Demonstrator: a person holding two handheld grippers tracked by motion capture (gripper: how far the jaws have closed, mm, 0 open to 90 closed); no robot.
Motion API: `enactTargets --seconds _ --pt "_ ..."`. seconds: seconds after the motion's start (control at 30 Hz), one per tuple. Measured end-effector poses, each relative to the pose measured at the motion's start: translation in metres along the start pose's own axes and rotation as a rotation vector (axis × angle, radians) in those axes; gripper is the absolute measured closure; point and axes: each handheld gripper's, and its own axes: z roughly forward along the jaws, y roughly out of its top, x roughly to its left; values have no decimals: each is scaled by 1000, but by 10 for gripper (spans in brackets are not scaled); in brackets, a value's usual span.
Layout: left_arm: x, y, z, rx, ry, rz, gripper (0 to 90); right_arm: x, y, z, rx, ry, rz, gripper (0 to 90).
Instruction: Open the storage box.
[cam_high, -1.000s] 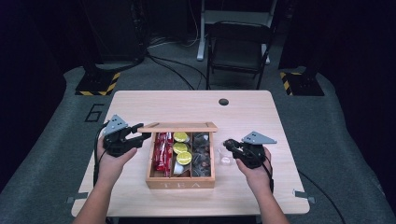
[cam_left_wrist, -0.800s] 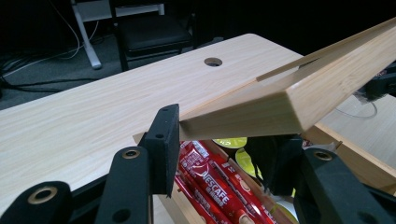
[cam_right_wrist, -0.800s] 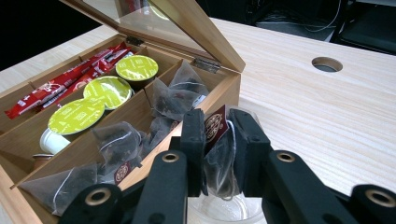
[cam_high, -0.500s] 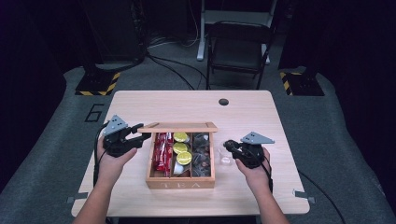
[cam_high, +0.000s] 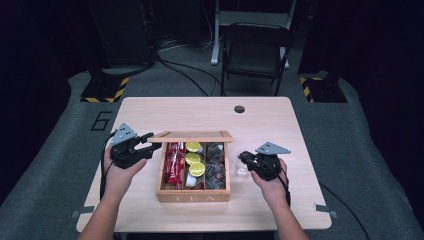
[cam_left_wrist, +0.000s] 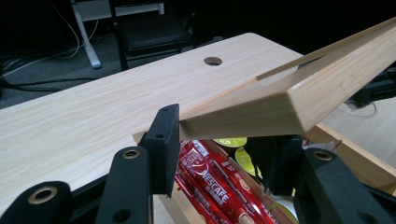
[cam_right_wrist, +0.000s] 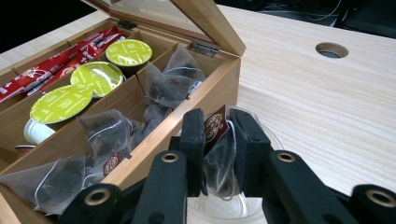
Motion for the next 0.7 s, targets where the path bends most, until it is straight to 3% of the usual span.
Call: enactTargets --seconds 0.4,0.7 --pt "0 0 0 2 0 2 546 0 -2 3 14 -16 5 709" --pt "0 0 0 2 0 2 546 -1 -2 2 1 -37 7 595"
